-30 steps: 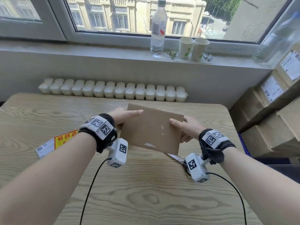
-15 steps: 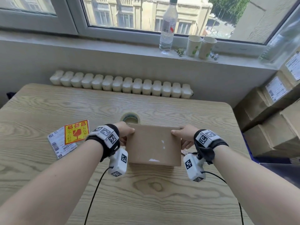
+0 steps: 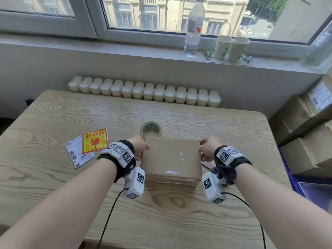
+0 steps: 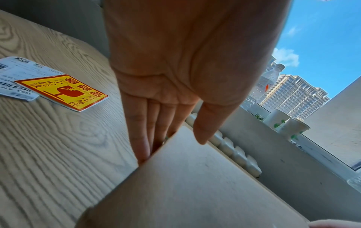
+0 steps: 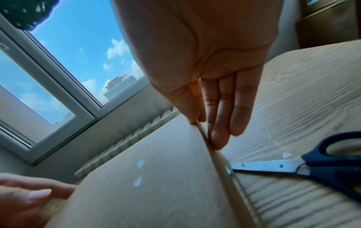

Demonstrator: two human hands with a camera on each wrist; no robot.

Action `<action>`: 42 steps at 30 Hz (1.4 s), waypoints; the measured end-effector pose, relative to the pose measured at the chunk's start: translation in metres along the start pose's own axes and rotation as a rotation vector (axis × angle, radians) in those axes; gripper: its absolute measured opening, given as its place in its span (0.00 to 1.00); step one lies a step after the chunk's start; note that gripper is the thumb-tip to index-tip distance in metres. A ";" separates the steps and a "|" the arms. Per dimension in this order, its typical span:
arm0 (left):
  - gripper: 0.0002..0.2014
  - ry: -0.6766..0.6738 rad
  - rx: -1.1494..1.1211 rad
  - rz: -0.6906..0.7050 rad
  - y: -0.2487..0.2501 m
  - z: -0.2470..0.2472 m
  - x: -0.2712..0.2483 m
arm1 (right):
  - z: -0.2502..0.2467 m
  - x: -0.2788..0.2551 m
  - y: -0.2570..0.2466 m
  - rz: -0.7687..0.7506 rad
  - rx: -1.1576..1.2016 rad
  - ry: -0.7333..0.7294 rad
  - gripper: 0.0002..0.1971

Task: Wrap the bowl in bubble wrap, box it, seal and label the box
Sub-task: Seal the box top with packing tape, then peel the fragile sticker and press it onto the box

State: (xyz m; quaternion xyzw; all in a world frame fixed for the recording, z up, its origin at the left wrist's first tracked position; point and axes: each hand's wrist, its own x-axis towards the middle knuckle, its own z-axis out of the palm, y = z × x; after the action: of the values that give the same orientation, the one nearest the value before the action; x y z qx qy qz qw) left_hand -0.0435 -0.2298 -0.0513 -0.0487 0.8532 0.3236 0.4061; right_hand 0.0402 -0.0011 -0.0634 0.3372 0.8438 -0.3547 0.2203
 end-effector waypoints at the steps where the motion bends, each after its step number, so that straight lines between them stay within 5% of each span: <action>1: 0.16 0.004 -0.027 0.021 0.001 0.001 0.001 | 0.002 0.002 0.001 -0.006 -0.001 0.014 0.11; 6: 0.18 0.020 -0.091 0.072 0.001 0.000 -0.003 | -0.001 0.005 -0.006 -0.023 -0.049 0.101 0.22; 11: 0.23 0.240 0.169 0.211 -0.003 -0.033 -0.003 | -0.004 -0.007 -0.048 -0.204 -0.068 0.182 0.23; 24: 0.07 0.392 0.025 0.180 -0.107 -0.175 0.038 | 0.099 -0.028 -0.205 -0.451 -0.231 -0.075 0.13; 35: 0.18 0.380 -0.071 -0.033 -0.196 -0.230 0.099 | 0.213 0.017 -0.291 -0.402 -0.445 -0.239 0.13; 42: 0.21 0.381 -0.067 0.029 -0.194 -0.231 0.129 | 0.236 0.060 -0.307 -0.276 -0.432 -0.105 0.30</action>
State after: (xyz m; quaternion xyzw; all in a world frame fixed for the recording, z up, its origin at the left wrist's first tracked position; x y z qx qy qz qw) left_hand -0.2152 -0.4965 -0.1379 -0.1102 0.9041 0.3425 0.2307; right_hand -0.1918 -0.3122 -0.1156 0.1451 0.9253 -0.2102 0.2802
